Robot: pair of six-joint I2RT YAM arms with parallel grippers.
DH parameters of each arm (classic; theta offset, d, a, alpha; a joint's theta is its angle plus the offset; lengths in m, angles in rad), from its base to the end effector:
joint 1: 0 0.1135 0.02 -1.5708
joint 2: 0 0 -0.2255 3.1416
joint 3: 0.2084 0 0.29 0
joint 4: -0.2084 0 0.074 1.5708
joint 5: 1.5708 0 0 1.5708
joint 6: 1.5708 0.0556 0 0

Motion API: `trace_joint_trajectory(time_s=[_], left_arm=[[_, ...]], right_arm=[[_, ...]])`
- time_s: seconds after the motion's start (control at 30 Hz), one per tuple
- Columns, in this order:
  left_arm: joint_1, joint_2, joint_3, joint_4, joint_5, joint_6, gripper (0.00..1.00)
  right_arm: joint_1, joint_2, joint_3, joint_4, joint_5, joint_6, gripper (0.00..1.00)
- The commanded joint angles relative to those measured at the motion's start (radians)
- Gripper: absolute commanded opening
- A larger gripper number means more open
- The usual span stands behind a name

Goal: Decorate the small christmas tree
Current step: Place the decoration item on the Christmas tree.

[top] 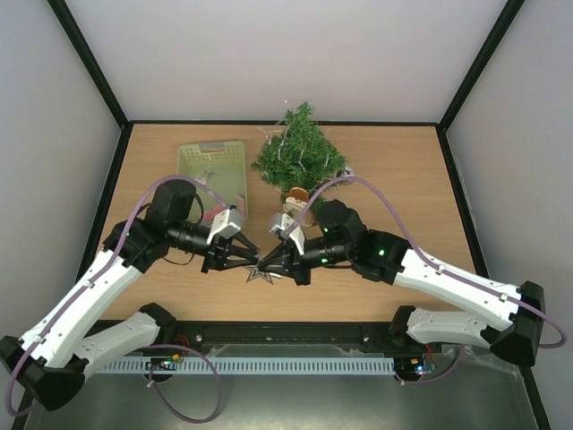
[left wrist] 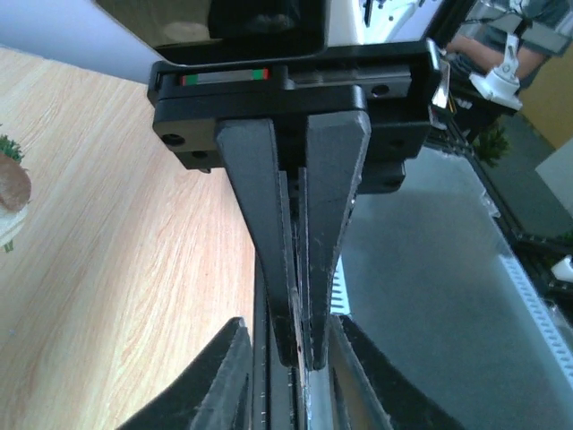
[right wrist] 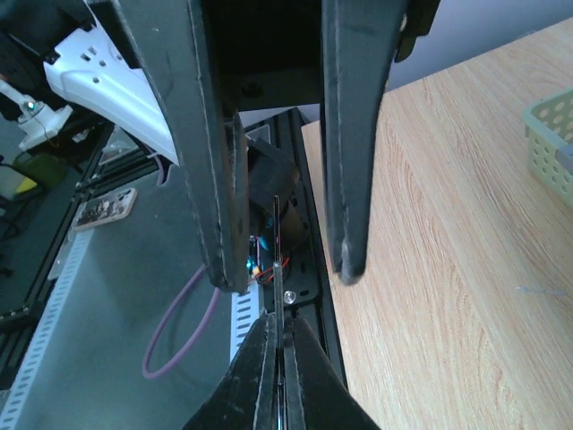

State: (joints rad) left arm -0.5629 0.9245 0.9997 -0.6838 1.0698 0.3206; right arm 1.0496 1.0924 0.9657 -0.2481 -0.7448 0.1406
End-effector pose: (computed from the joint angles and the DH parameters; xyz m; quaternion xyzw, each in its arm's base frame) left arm 0.1814 -0.1721 0.3171 0.5393 0.5886 -0.4967 0.3406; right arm 0.1227 0.2894 0.2953 -0.5220 0.6017 0.5430 0.2657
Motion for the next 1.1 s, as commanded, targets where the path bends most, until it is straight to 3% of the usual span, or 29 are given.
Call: trace_joint_trajectory(time_s=[0.0,0.13,0.37,0.6,0.87,0.9,1.0,1.07], left_arm=[[-0.003,-0.047,0.024,0.105,0.006,-0.074,0.33],[-0.004,-0.137,-0.031,0.352,-0.010,-0.268,0.60],[-0.002,-0.248,-0.136,0.757,-0.269,-0.618,0.63],[-0.004,-0.203,-0.193,0.933,-0.227,-0.774,0.60],[-0.004,-0.201,-0.239,1.043,-0.194,-0.825,0.45],[-0.003,-0.200,-0.241,1.044,-0.193,-0.826,0.41],[-0.003,-0.198,-0.243,1.069,-0.179,-0.833,0.15],[-0.003,-0.200,-0.242,1.084,-0.180,-0.832,0.04]], right_arm=[[0.010,-0.066,-0.045,0.157,0.032,0.072,0.02],[0.009,-0.134,-0.100,0.300,0.047,0.143,0.02],[0.010,-0.281,-0.200,0.553,0.280,0.236,0.02],[0.010,-0.274,-0.241,0.788,0.340,0.339,0.02],[0.010,-0.193,-0.229,0.901,0.326,0.394,0.02],[0.009,-0.190,-0.230,0.906,0.323,0.397,0.02],[0.010,-0.184,-0.230,0.906,0.323,0.397,0.02],[0.010,-0.188,-0.235,0.900,0.327,0.392,0.02]])
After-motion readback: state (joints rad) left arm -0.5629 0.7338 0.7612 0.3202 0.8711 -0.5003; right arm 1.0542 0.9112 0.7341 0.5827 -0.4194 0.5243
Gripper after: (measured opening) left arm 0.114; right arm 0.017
